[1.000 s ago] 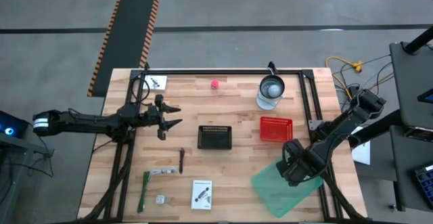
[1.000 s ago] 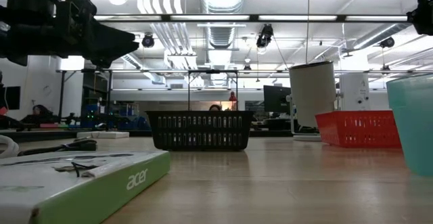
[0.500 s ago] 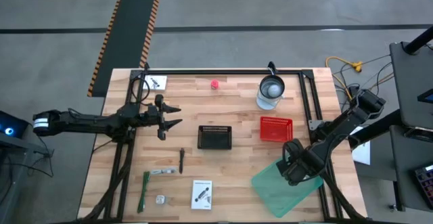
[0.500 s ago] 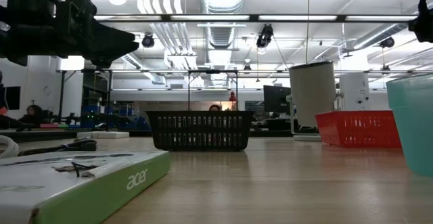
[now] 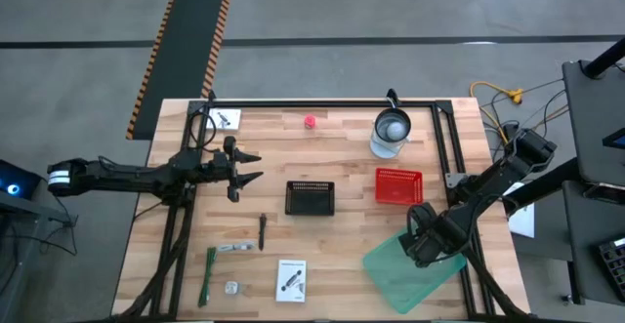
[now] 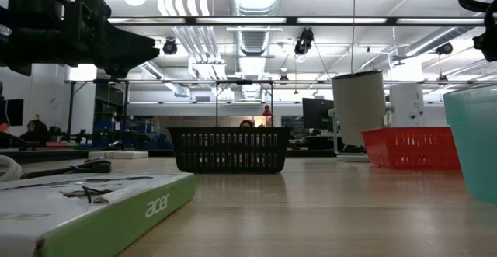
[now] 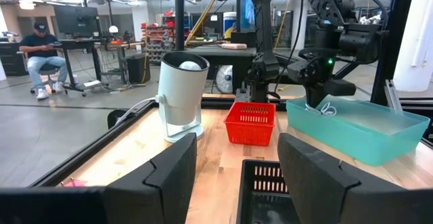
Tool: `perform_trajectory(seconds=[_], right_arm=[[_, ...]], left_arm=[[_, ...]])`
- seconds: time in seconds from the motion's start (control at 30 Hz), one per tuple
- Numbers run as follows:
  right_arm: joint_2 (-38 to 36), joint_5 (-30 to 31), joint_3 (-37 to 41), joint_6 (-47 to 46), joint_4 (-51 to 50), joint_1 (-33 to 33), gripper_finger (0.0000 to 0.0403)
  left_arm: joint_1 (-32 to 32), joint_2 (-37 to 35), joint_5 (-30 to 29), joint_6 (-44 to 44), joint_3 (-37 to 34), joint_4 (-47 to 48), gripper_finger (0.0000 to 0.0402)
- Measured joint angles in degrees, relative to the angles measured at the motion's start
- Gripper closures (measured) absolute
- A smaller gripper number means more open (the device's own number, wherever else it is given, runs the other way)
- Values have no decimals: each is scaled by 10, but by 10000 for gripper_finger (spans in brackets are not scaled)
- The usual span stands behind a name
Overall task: Pick and place items into bin
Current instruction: Put the top white charger cable into the blue bin
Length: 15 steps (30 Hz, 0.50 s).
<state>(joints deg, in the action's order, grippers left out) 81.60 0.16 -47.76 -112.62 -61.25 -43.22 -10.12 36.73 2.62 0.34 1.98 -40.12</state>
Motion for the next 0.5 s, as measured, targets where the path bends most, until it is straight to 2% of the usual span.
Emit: perform_trajectory(seconds=[0.5], right_arm=[[0, -3, 32, -3, 31, 0, 394]], left_arm=[[0, 0, 0, 0, 0, 0, 210]])
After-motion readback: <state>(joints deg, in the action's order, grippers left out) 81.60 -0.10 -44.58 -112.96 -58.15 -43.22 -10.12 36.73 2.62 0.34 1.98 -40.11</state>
